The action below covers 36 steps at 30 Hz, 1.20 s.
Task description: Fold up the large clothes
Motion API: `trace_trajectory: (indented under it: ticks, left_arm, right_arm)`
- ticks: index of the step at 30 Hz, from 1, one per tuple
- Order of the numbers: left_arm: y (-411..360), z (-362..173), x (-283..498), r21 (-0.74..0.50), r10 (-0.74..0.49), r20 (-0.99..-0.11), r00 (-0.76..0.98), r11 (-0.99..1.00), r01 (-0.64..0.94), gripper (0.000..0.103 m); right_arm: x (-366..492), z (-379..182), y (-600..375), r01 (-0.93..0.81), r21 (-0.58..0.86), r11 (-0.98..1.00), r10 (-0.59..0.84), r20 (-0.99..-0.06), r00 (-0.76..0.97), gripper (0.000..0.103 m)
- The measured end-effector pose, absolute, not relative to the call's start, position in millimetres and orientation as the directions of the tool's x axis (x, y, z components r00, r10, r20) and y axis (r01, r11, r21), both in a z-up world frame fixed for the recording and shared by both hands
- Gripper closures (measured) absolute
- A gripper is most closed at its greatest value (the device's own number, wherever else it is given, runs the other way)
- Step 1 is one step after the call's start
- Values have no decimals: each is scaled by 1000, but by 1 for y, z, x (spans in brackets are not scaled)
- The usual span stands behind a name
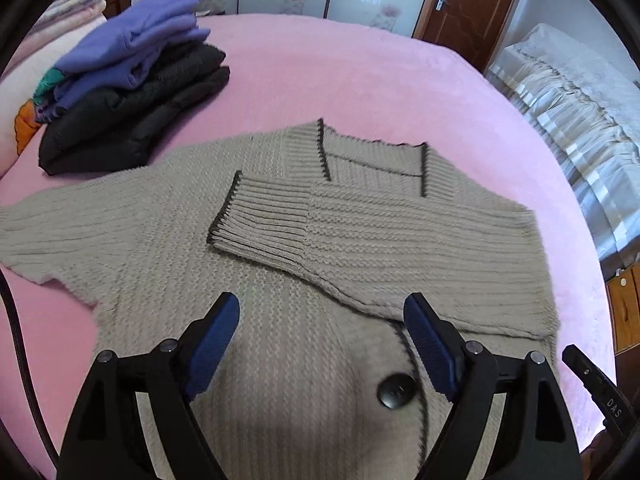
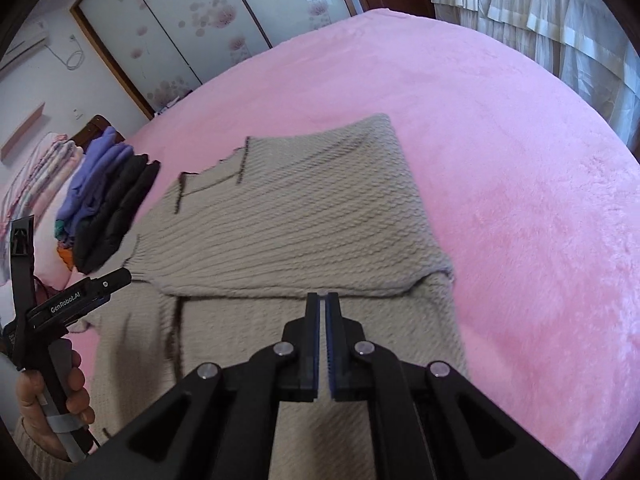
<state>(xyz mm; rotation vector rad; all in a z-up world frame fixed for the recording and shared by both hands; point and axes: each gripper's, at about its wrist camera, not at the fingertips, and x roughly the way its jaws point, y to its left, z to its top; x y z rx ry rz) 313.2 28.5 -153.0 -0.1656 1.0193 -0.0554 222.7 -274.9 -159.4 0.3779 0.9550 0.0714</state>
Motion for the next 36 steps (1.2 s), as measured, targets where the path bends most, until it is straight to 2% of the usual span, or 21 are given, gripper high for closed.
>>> trace_trajectory:
  ticks: [4,8,11,13,14,30,36]
  left_arm:
    - [26,-122,277,-165,-135,-817,560,986,-2,19]
    - [30,-98,244,-179,-148,-799,583,984,4,14]
    - [35,-82,220,-175,-144,-786,601,984,7,14]
    - [38,-72,203,-156,-127,-780,613,988,6,14]
    - [41,-67,194,-148,-121,-776,619,989,8,14]
    - [116,-1,96,-77,-28,-695,719,996,-35,12]
    - [165,10,73,-91,0,-682,731,992,-84,10]
  right_arm:
    - [202,-133,-260,83,344,935,229,-767,600,100]
    - [182,-107,-241,44,328,944,235,-758,608,100]
    - [167,-90,-232,31,322,946,235,-749,620,87]
    - [155,-78,-226,25,315,949,228,-738,635,73]
    - [150,-72,-222,18,309,951,225,-733,642,72]
    - [83,5,-145,-129,218,967,243,-660,710,71]
    - [66,27,-109,-187,186,965,263,-624,736,72]
